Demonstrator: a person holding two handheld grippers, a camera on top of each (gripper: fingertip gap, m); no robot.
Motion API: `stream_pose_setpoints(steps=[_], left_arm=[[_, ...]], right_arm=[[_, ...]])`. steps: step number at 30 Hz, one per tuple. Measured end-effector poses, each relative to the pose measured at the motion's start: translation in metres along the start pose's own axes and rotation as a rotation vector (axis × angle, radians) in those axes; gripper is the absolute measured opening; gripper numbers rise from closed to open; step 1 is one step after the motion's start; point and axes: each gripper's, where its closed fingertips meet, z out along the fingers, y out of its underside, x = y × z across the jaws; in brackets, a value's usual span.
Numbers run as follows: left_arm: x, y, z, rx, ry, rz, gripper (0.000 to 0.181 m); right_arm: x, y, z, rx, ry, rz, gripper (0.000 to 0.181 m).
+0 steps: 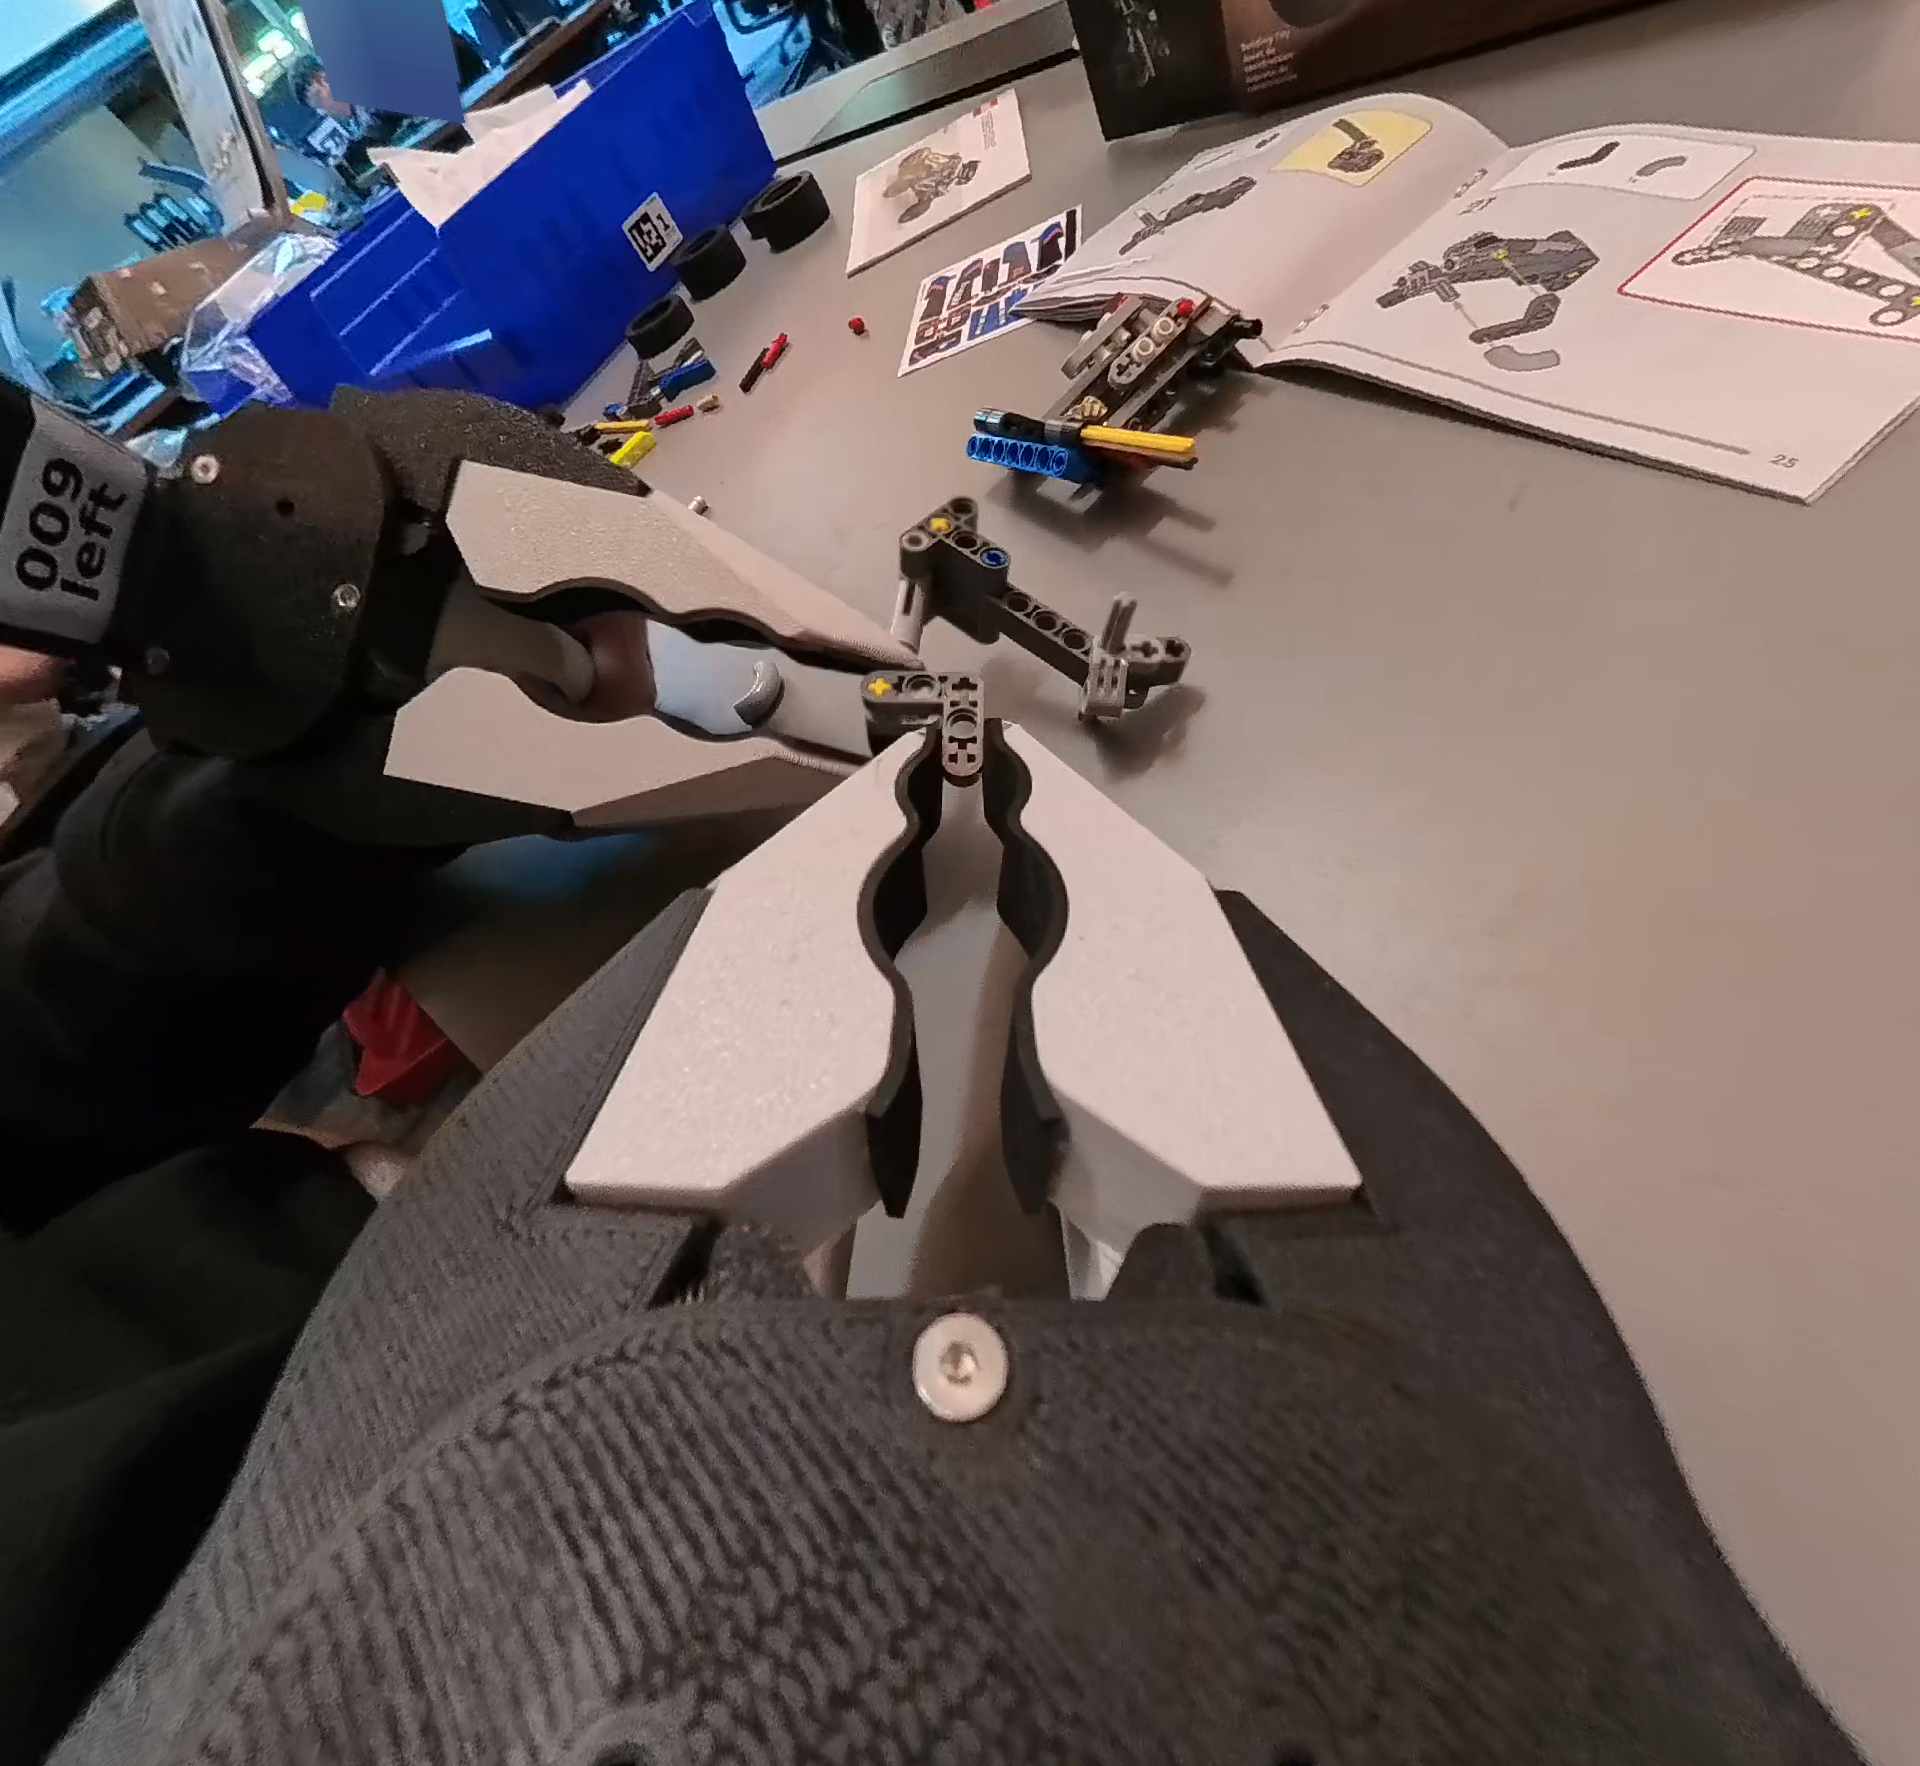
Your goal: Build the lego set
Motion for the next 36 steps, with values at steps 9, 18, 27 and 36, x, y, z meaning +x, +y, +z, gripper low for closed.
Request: stream_pose_setpoints(steps=[9,18,27,36], left_arm=[[0.0,0.0,-0.001,-0.014,0.027,-0.119,0.014],[0.002,0.007,0.002,-0.083,0.048,-0.265,0.011],[0.003,0.007,0.003,-0.069,0.039,-0.153,0.011],[0.006,0.013,0.004,-0.11,0.06,-0.156,0.01]], right_arm=[[-0.001,0.001,0.001,-0.009,0.0,-0.003,0.006],[-0.001,0.006,0.004,-0.042,0.041,-0.052,0.006],[-0.001,0.004,0.001,-0.017,0.05,-0.066,0.006],[0.0,0.014,0.005,-0.113,0.023,-0.078,0.007]])
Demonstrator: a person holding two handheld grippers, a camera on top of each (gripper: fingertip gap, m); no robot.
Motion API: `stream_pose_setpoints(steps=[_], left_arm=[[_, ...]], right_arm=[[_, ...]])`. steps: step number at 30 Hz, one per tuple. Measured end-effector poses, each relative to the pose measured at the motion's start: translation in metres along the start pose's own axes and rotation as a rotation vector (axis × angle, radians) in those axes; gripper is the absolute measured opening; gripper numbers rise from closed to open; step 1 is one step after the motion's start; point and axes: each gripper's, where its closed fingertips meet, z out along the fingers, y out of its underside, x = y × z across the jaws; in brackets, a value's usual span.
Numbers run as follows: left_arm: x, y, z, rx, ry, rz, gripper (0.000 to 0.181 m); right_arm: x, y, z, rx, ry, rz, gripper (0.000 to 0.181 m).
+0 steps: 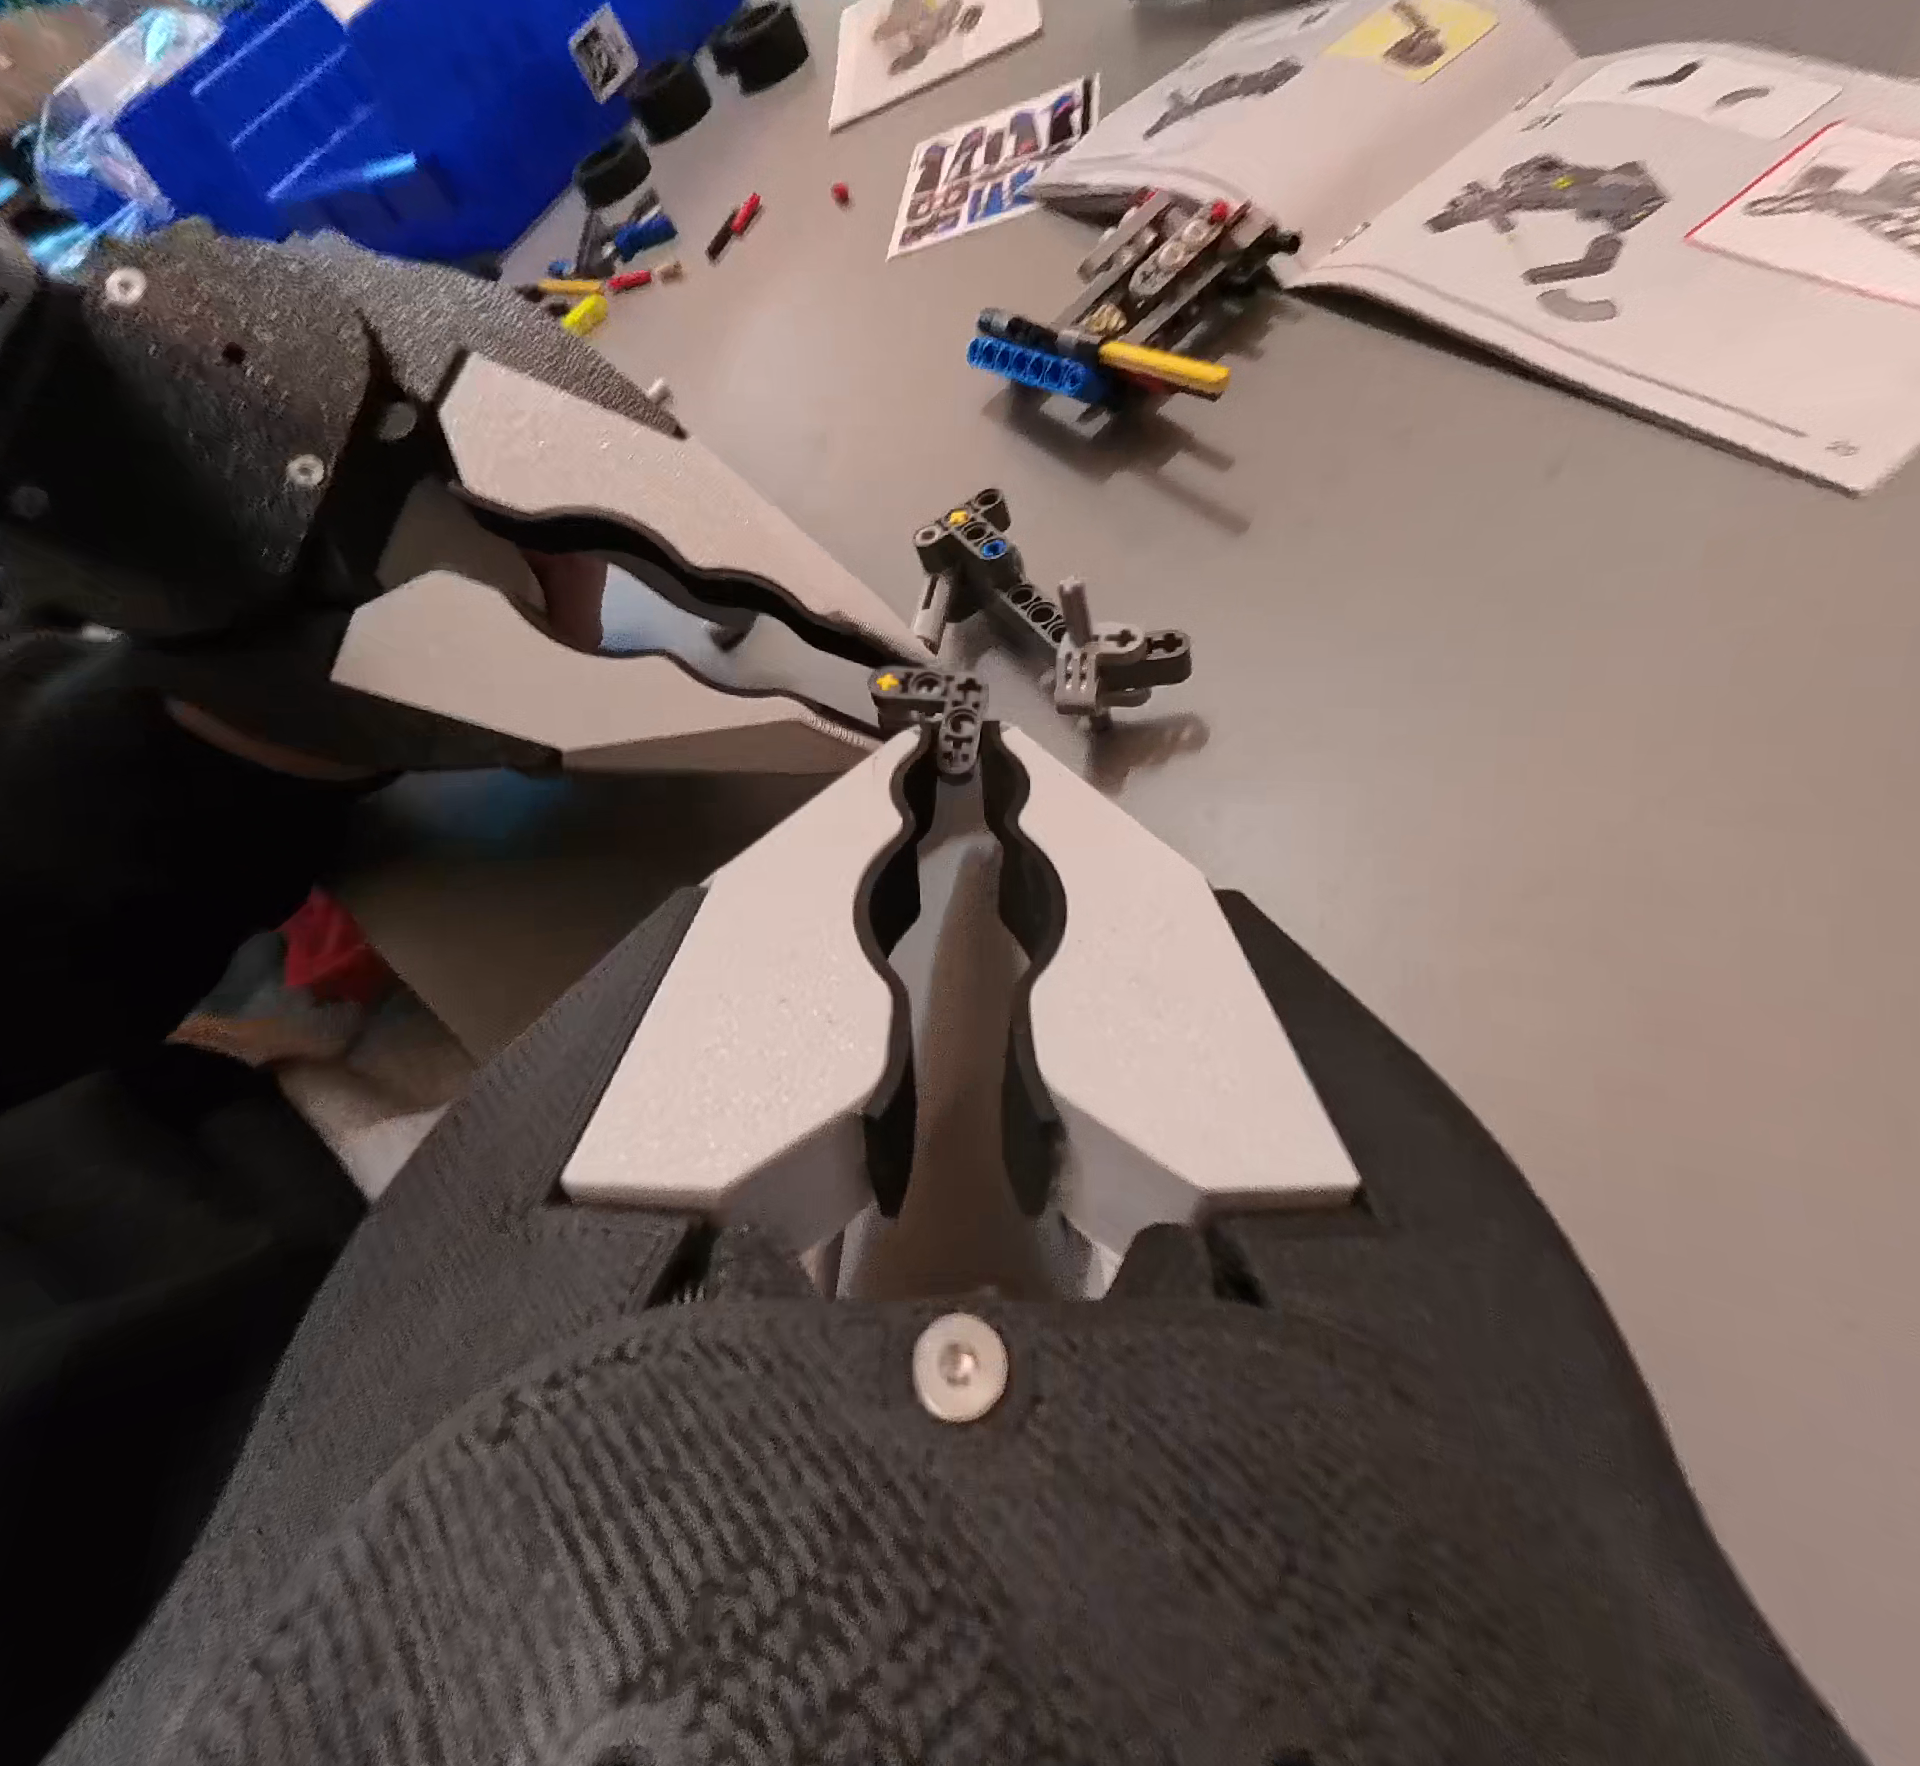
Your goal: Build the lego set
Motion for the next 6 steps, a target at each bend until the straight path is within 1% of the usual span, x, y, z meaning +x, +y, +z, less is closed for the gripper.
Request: stream_pose_setpoints(steps=[2,3,4,6], left_arm=[[0.0007,-0.0006,-0.0003,0.007,0.02,-0.012,0.01],[0.0017,0.0005,0.0003,-0.001,0.027,-0.005,0.01],[0.0026,0.0021,0.0012,-0.011,0.031,0.012,0.009],[0.004,0.0036,0.0018,-0.016,0.036,0.053,0.008]], right_arm=[[-0.0016,-0.001,-0.0015,-0.007,-0.038,-0.022,0.008],[-0.0014,0.0005,-0.0009,-0.021,-0.037,-0.031,0.014],[-0.003,0.0027,0.0002,-0.038,-0.041,-0.047,0.017],[-0.0089,0.0063,0.0025,-0.066,-0.062,-0.085,0.015]])
